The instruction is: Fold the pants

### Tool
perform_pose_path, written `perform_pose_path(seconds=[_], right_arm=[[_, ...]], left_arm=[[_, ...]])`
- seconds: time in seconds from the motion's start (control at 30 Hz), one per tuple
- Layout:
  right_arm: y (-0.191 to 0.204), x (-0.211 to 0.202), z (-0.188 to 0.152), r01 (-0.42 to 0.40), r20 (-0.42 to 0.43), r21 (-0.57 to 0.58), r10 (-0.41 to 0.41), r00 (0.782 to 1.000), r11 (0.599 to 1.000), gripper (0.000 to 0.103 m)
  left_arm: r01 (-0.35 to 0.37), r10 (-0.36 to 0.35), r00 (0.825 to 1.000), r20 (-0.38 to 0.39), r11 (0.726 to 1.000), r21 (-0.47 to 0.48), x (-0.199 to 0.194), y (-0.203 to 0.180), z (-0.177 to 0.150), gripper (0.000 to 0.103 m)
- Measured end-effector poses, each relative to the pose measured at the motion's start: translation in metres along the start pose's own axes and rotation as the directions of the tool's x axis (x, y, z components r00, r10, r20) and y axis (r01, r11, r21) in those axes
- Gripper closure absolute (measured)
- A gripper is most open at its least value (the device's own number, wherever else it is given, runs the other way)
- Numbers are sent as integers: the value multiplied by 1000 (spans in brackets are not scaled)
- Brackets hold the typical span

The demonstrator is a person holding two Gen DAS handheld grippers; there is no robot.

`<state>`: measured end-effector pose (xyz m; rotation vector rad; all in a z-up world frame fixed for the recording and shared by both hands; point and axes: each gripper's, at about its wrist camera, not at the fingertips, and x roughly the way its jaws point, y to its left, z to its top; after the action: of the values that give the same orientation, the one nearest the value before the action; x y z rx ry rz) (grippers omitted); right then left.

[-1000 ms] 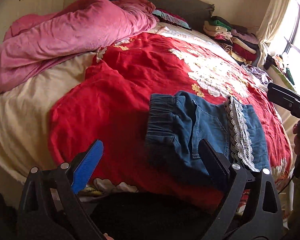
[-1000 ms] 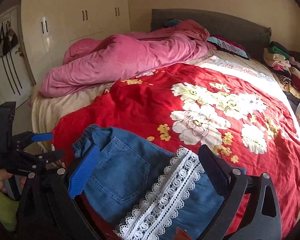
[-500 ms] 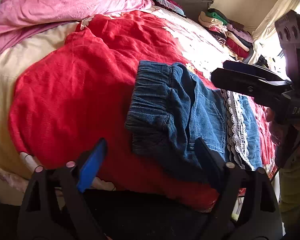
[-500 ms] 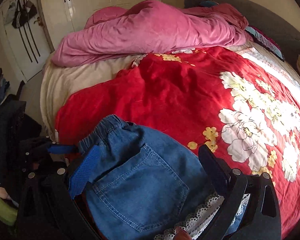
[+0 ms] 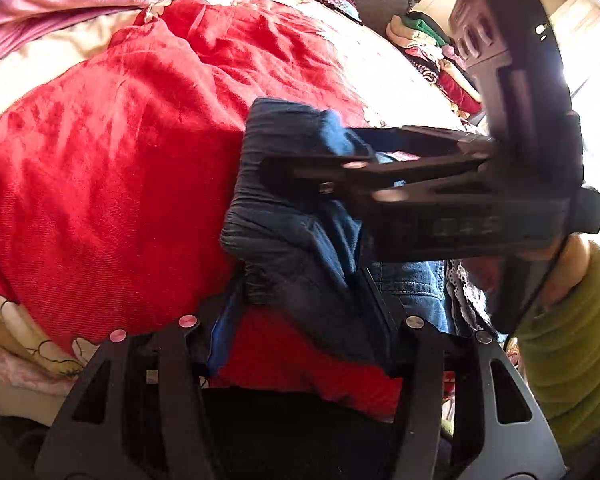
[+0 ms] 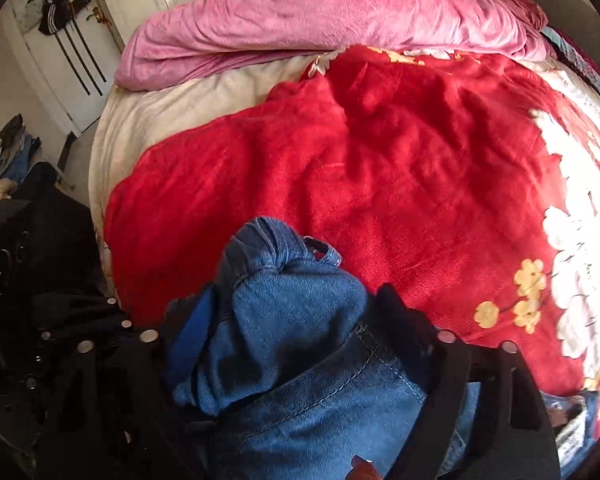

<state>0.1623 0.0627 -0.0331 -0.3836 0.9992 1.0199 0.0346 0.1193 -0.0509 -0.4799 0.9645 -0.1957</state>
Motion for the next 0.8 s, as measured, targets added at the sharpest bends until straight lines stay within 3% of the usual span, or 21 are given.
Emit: perform_pose_path(seconds=[0.03, 0.1, 0.2, 0.4, 0.57, 0.8], right_arm=[[-1, -1, -1, -17, 13, -1, 17, 1000, 1000, 36], [-3, -9, -3, -73, 41, 16, 72, 997, 997, 58], [-5, -25, -9, -96, 81, 22, 94, 992, 995, 66], [-25, -72, -29, -199, 196, 79, 180, 964, 977, 68], [-45, -115, -49, -216, 281, 101, 181, 943, 971, 68], [-78, -159, -79, -224, 366, 122, 166, 916, 967, 68]], left_arm=[[7, -7, 1000, 0, 1000, -7, 0, 1, 0, 57], [21, -21, 1000, -1, 1000, -13, 0, 2, 1, 57], [26, -26, 1000, 0, 1000, -9, 0, 1, 1, 55], [-4, 4, 1000, 21, 999, 41, -6, -22, 2, 48], [104, -103, 995, -15, 994, 40, 4, -52, 6, 47], [142, -139, 990, -32, 978, 155, 14, -118, 11, 47]])
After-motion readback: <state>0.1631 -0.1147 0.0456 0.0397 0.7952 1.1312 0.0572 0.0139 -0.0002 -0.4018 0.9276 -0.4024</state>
